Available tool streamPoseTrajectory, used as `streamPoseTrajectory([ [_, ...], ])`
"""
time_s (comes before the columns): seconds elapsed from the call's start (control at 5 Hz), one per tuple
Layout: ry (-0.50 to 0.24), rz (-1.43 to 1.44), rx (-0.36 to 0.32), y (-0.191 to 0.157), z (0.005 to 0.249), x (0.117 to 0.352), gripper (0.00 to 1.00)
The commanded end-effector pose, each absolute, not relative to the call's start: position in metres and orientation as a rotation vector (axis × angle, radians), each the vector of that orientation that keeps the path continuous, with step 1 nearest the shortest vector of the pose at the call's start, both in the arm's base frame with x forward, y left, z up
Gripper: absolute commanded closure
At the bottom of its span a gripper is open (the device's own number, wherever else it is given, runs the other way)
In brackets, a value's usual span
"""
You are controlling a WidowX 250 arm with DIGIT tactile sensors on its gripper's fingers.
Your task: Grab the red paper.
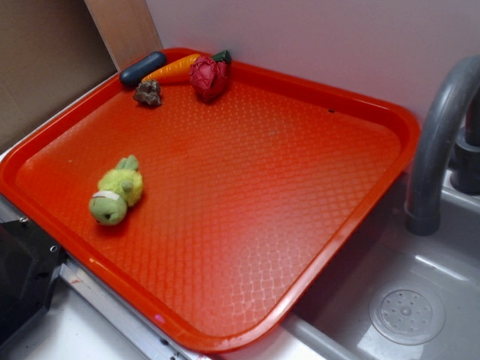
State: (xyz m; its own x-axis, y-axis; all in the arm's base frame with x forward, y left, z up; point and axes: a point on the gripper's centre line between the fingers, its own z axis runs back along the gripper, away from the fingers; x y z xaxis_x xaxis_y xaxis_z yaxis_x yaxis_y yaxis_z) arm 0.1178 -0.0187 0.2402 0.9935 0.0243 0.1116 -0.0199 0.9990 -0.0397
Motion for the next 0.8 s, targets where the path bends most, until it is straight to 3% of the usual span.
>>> streamPoseTrajectory([
  [0.0,-0.218,0.126,-0.061,-0.023,0.233,0.146,0.00],
  [0.4,-0.325,0.299,-0.150,0.008,0.184,0.202,0.00],
  [0.6,-0.363,0.356,-0.165,0.039,0.160,0.245,0.00],
])
